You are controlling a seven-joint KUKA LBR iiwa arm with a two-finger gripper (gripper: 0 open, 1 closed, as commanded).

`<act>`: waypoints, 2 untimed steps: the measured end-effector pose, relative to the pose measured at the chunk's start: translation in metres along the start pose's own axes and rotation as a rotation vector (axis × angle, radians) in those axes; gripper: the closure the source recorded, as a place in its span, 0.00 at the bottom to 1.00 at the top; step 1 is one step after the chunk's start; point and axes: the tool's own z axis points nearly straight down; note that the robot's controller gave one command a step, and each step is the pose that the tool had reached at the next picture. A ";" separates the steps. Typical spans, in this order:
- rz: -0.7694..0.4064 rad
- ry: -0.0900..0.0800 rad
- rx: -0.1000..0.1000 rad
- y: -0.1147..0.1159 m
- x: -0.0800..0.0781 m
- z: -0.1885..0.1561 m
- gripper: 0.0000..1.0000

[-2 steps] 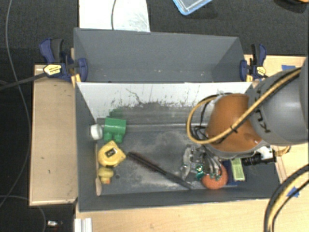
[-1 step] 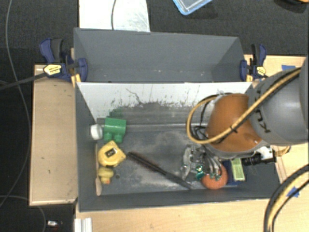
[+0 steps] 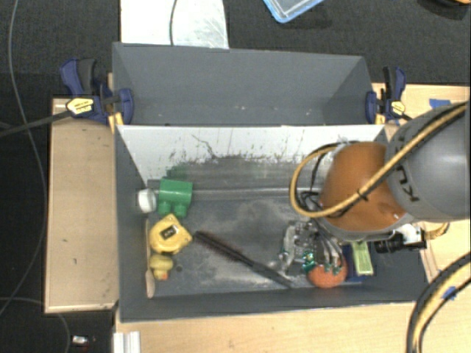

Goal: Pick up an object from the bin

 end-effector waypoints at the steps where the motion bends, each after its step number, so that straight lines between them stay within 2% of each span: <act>1: 0.003 -0.003 -0.001 0.000 -0.004 -0.014 1.00; 2: -0.012 -0.004 0.000 -0.013 -0.009 -0.035 1.00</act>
Offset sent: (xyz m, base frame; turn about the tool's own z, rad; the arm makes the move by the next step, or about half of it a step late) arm 0.0051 -0.0168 0.0377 -0.0151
